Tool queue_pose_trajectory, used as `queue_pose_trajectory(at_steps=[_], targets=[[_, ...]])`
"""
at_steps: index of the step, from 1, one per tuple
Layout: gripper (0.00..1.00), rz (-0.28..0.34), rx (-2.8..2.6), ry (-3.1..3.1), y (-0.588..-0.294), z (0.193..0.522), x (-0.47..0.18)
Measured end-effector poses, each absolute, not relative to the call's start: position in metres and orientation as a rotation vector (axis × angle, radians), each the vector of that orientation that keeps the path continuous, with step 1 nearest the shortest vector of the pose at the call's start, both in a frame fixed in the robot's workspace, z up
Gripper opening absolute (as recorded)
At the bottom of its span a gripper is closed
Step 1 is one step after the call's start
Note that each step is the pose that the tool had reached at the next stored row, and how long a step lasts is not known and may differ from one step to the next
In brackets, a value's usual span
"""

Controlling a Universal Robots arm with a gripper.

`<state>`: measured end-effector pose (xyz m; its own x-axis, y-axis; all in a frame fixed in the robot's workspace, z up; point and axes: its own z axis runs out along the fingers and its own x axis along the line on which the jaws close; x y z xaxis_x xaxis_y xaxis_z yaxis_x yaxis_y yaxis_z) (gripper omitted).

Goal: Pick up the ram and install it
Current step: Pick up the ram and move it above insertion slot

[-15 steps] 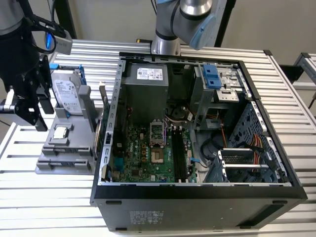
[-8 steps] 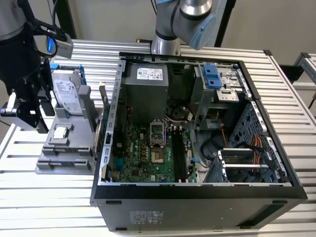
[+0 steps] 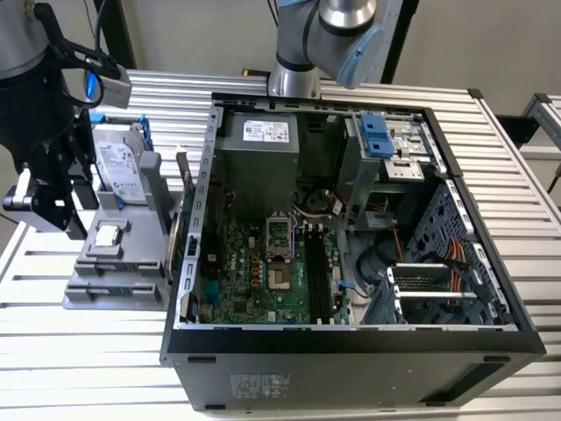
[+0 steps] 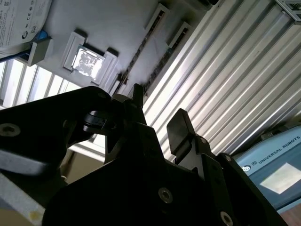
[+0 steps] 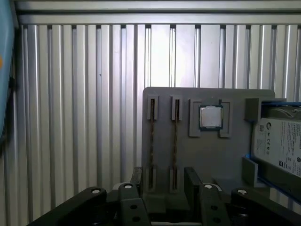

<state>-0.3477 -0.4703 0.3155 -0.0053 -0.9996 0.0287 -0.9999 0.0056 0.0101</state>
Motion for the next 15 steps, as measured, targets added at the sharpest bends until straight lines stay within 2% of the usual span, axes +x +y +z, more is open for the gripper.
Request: queue_pose_trajectory(at_steps=[15], targets=[[1.0,0.023,2.193,-2.208,-0.4703,0.3077,-0.3477]])
